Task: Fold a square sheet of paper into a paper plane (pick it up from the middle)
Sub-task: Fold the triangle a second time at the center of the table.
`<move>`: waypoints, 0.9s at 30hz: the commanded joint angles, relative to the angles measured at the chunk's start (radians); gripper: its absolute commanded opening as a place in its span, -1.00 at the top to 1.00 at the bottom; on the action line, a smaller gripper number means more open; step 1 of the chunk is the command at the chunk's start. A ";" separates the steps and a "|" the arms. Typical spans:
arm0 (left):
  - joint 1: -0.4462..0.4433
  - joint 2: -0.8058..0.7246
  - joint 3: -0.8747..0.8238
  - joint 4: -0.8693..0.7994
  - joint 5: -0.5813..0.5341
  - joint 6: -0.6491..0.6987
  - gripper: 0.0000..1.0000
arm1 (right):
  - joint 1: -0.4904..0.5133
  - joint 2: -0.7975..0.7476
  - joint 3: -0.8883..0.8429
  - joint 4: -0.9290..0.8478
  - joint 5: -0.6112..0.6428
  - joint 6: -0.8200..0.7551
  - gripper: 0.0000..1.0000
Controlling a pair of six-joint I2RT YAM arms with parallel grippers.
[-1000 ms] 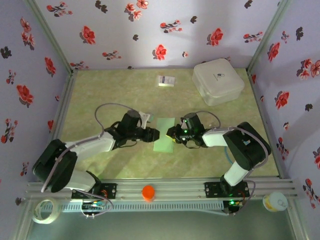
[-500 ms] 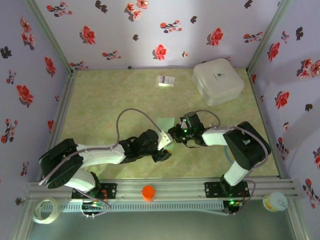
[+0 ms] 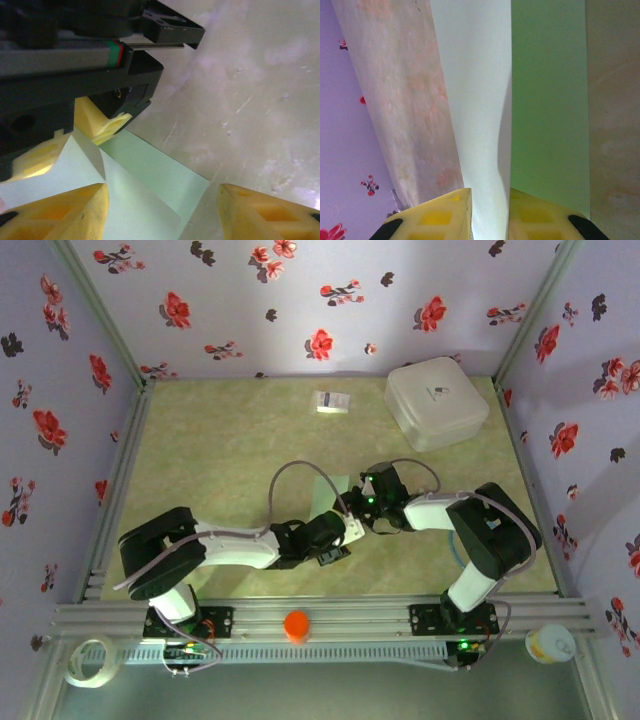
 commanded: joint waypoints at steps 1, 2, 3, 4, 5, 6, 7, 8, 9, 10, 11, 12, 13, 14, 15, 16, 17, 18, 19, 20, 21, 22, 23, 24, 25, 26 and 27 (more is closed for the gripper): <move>-0.006 0.019 0.031 -0.027 -0.093 0.032 -0.13 | -0.005 0.010 0.019 0.007 -0.010 0.014 0.55; -0.006 0.020 0.033 -0.028 -0.097 0.031 -0.10 | -0.005 0.010 0.018 0.007 -0.011 0.013 0.55; -0.006 0.018 0.034 -0.030 -0.096 0.032 -0.06 | -0.005 0.010 0.018 0.007 -0.010 0.014 0.55; -0.005 0.016 0.032 -0.028 -0.096 0.031 -0.01 | -0.005 0.010 0.018 0.007 -0.010 0.014 0.55; -0.006 0.013 0.029 -0.027 -0.094 0.031 0.05 | -0.005 0.010 0.019 0.007 -0.008 0.013 0.55; -0.006 0.009 0.025 -0.025 -0.090 0.030 0.13 | -0.005 0.011 0.018 0.006 -0.008 0.012 0.55; -0.006 0.005 0.022 -0.023 -0.086 0.030 0.19 | -0.005 0.011 0.017 0.005 -0.008 0.012 0.55; -0.005 0.001 0.019 -0.022 -0.084 0.031 0.24 | -0.005 0.010 0.016 0.006 -0.005 0.013 0.55; -0.005 -0.002 0.016 -0.022 -0.082 0.031 0.30 | -0.005 0.010 0.016 0.005 -0.005 0.012 0.54; -0.006 -0.006 0.012 -0.019 -0.080 0.030 0.37 | -0.005 0.011 0.015 0.006 -0.003 0.012 0.54; -0.006 -0.009 0.008 -0.016 -0.077 0.033 0.42 | -0.006 0.010 0.015 0.005 -0.002 0.012 0.54; -0.006 -0.014 0.003 -0.015 -0.071 0.032 0.46 | -0.006 0.008 0.014 0.004 -0.002 0.012 0.53; -0.005 -0.017 -0.001 -0.012 -0.067 0.029 0.52 | -0.006 0.009 0.013 0.003 0.001 0.012 0.53; -0.006 -0.020 -0.004 -0.011 -0.067 0.023 0.58 | -0.007 0.007 0.012 0.003 0.004 0.012 0.53; -0.005 -0.025 -0.007 -0.010 -0.066 0.017 0.66 | -0.008 0.004 0.011 0.002 0.005 0.012 0.53; -0.002 -0.030 -0.009 -0.008 -0.062 0.009 0.73 | -0.008 0.003 0.010 0.000 0.007 0.012 0.52; 0.001 -0.035 -0.010 -0.008 -0.053 -0.004 0.81 | -0.009 -0.002 0.008 -0.003 0.010 0.011 0.51; 0.007 -0.040 -0.011 -0.009 -0.041 -0.015 0.88 | -0.009 -0.008 0.004 -0.005 0.014 0.010 0.51; 0.015 -0.045 -0.010 -0.012 -0.023 -0.033 0.94 | -0.011 -0.016 -0.002 -0.008 0.022 0.009 0.50; 0.025 -0.051 -0.009 -0.017 -0.004 -0.052 1.00 | -0.014 -0.026 -0.006 -0.014 0.030 0.009 0.48; 0.034 -0.059 -0.007 -0.023 0.019 -0.070 1.00 | -0.016 -0.036 -0.011 -0.022 0.039 0.008 0.44; 0.051 -0.068 -0.006 -0.029 0.060 -0.092 1.00 | -0.020 -0.050 -0.016 -0.033 0.049 0.005 0.41; 0.070 -0.076 -0.006 -0.033 0.114 -0.116 1.00 | -0.025 -0.066 -0.022 -0.051 0.061 0.001 0.40; 0.087 -0.085 -0.004 -0.034 0.167 -0.137 1.00 | -0.029 -0.086 -0.028 -0.068 0.075 -0.004 0.40; 0.105 -0.093 -0.001 -0.035 0.225 -0.157 1.00 | -0.035 -0.111 -0.035 -0.091 0.093 -0.011 0.38; 0.121 -0.101 0.000 -0.031 0.266 -0.201 1.00 | -0.042 -0.141 -0.042 -0.124 0.112 -0.019 0.33; 0.136 -0.107 0.001 -0.025 0.300 -0.223 1.00 | -0.049 -0.169 -0.047 -0.158 0.133 -0.026 0.29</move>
